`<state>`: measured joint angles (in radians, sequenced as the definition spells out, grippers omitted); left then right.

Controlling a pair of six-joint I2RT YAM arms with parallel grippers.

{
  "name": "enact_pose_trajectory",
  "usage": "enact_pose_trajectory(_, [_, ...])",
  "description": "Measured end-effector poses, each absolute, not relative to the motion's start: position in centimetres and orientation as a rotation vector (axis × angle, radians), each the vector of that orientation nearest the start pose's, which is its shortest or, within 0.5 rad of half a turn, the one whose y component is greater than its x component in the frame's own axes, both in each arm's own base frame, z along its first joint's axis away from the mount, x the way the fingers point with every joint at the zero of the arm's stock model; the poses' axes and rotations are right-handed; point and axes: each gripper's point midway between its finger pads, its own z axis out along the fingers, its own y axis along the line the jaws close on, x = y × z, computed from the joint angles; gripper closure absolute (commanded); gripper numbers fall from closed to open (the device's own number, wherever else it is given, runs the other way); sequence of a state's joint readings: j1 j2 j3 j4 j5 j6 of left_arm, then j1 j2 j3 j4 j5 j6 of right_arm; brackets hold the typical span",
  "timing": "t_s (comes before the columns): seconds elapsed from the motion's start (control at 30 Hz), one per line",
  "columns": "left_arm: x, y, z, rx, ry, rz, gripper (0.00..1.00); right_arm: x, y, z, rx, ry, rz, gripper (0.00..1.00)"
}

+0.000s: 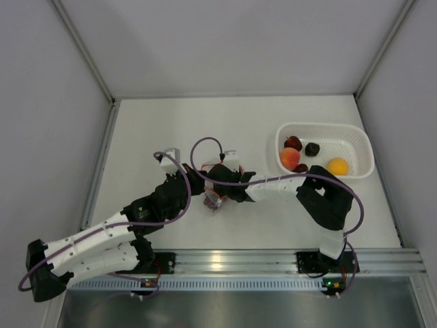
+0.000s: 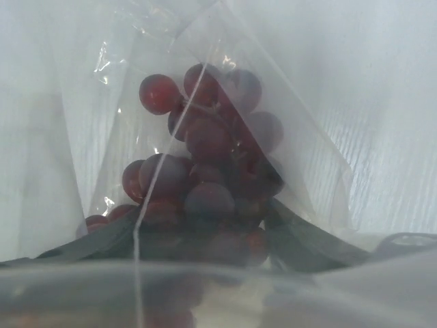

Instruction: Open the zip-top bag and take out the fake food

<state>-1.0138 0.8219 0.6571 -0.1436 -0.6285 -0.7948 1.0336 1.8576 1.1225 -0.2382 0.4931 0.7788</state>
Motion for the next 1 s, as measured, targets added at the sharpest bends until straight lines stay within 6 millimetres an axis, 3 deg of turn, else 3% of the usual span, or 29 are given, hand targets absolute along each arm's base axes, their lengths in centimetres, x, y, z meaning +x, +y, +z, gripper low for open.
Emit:
enact_pose_trajectory(0.13, [22.7,-21.7,22.2,-0.217,1.879,-0.669,1.0,28.3,33.6,3.2,-0.175,2.391,0.194,0.55])
enact_pose_trajectory(0.27, [22.5,-22.1,20.9,-0.181,1.925,-0.647,1.0,29.6,33.3,3.3,-0.221,2.373,0.19,0.77])
enact_pose_trajectory(0.43, [22.5,-22.5,19.8,-0.136,1.96,-0.611,1.0,29.6,33.2,3.9,-0.28,2.33,0.22,0.93])
enact_pose_trajectory(0.47, [22.6,-22.6,19.7,-0.125,1.965,-0.601,1.0,29.5,33.1,4.0,-0.291,2.323,0.225,1.0])
enact_pose_trajectory(0.8, [23.7,-23.3,21.4,-0.05,1.945,-0.541,1.0,28.3,31.9,4.8,-0.424,2.275,0.245,1.0])
enact_pose_trajectory(1.0, [24.7,-23.4,21.8,-0.032,1.941,-0.5,1.0,26.7,31.1,6.6,-0.516,2.227,0.304,1.0])
